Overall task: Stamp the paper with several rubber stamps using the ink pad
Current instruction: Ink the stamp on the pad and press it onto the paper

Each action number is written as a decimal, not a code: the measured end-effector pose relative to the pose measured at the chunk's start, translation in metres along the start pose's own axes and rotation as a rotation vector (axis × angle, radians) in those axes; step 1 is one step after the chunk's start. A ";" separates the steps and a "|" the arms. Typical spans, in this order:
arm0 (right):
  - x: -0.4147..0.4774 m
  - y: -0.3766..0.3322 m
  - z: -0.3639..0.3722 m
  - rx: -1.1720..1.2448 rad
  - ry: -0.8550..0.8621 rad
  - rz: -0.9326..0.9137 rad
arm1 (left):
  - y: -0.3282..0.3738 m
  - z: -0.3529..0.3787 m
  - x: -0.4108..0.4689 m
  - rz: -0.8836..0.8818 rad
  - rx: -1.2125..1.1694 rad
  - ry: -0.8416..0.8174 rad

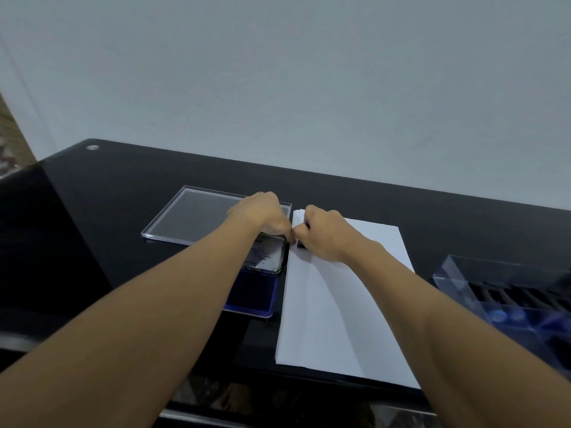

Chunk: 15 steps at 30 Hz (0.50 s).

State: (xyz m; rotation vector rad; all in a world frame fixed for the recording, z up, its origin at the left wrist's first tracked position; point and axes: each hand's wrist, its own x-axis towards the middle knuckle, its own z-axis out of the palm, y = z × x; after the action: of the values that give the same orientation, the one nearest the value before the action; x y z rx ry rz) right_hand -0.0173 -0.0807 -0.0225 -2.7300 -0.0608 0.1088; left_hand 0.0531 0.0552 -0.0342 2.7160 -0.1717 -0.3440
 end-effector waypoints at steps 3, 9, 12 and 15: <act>-0.001 -0.001 -0.001 -0.019 -0.011 -0.017 | 0.001 -0.001 0.000 -0.001 0.012 -0.006; 0.002 0.003 0.002 0.009 0.010 -0.001 | 0.001 -0.002 0.000 0.000 0.024 -0.008; 0.002 0.003 0.002 0.010 0.012 0.005 | 0.001 -0.001 0.000 -0.005 0.011 0.001; 0.002 0.003 0.003 -0.004 0.015 -0.004 | 0.000 0.000 -0.002 -0.007 -0.007 0.012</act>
State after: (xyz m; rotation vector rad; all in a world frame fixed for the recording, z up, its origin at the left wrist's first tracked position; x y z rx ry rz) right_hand -0.0152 -0.0821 -0.0261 -2.7338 -0.0616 0.0870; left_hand 0.0516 0.0555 -0.0337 2.7121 -0.1572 -0.3293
